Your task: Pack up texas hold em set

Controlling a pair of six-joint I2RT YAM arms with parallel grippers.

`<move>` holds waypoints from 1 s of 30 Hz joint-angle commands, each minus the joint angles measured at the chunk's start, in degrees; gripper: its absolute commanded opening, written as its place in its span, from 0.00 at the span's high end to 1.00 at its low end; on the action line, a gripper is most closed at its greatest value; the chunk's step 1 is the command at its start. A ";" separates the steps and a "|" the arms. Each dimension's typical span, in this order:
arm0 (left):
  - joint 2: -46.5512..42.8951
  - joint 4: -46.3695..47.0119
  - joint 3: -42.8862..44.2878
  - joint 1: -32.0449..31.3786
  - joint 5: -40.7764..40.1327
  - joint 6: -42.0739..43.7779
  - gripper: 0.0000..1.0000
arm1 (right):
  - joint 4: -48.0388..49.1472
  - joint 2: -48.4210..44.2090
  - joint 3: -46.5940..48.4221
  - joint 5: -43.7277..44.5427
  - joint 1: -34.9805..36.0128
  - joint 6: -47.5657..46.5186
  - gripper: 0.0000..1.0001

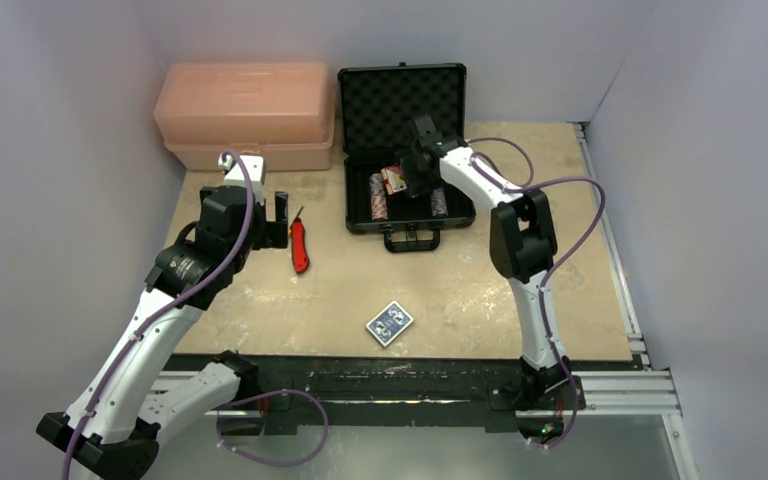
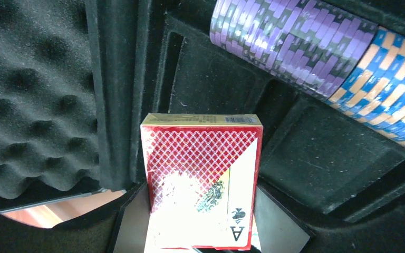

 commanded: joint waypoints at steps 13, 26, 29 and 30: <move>-0.44 2.01 -0.06 0.53 -0.17 1.51 0.09 | 2.91 3.26 7.30 7.01 -0.44 9.38 1.00; -0.53 2.11 -0.06 0.70 0.12 1.61 0.09 | 1.11 6.78 11.25 12.75 -0.47 9.98 1.00; -0.53 2.04 0.04 0.88 0.33 1.57 0.09 | 0.90 7.43 11.51 13.25 -0.43 10.30 1.00; -0.57 2.04 0.05 0.96 0.40 1.61 0.09 | 0.92 7.71 11.66 13.38 -0.42 10.20 1.00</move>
